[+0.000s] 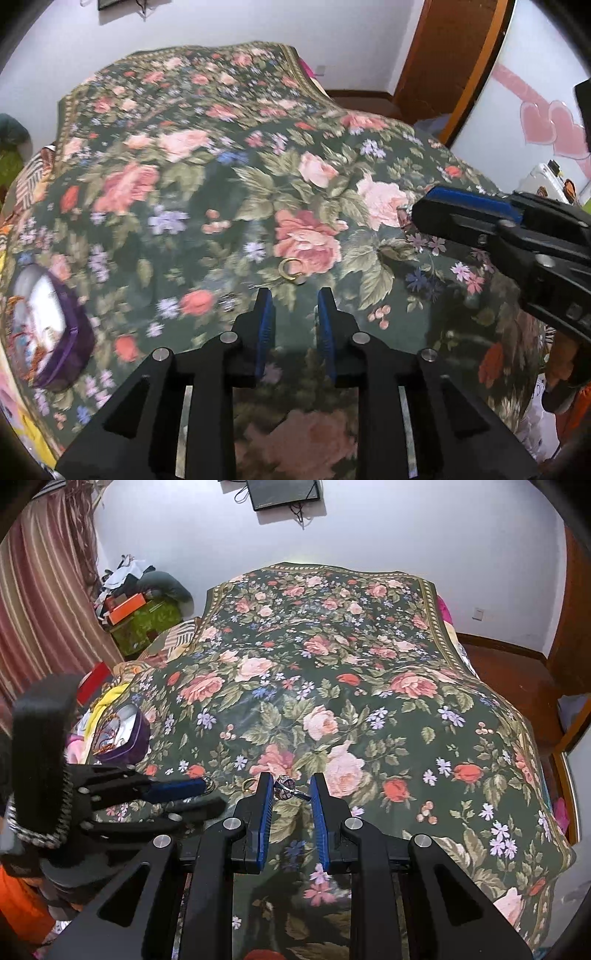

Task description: Organize jewelry

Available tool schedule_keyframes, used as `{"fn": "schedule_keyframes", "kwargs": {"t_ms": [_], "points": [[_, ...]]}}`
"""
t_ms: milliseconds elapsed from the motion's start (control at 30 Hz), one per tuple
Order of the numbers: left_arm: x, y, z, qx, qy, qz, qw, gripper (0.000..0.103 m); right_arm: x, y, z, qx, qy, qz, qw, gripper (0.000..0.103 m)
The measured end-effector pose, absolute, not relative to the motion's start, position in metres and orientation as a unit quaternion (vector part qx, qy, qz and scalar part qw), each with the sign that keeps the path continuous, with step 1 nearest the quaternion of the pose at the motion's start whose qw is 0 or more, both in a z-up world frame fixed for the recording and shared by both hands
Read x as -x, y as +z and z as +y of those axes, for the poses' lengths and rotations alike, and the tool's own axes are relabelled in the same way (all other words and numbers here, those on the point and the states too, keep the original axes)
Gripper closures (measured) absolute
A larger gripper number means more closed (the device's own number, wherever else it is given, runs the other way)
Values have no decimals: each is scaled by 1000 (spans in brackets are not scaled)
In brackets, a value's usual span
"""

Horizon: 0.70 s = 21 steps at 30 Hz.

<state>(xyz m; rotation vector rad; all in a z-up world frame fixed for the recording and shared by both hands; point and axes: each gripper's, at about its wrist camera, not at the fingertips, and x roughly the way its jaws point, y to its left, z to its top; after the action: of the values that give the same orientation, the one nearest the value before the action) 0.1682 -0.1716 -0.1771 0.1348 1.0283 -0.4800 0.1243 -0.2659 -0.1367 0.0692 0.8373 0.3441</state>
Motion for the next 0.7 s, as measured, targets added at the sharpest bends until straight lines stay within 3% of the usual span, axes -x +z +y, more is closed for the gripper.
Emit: {"fn": "schedule_keyframes", "kwargs": {"t_ms": [333, 400, 700], "points": [[-190, -195, -181, -46, -214, 496, 840, 79, -128, -144, -277, -42, 164, 414, 894, 85], [-192, -195, -183, -51, -211, 493, 842, 88, -128, -145, -278, -46, 164, 414, 894, 85], [-174, -182, -174, -40, -213, 479, 851, 88, -125, -138, -273, -40, 170, 408, 896, 85]]}}
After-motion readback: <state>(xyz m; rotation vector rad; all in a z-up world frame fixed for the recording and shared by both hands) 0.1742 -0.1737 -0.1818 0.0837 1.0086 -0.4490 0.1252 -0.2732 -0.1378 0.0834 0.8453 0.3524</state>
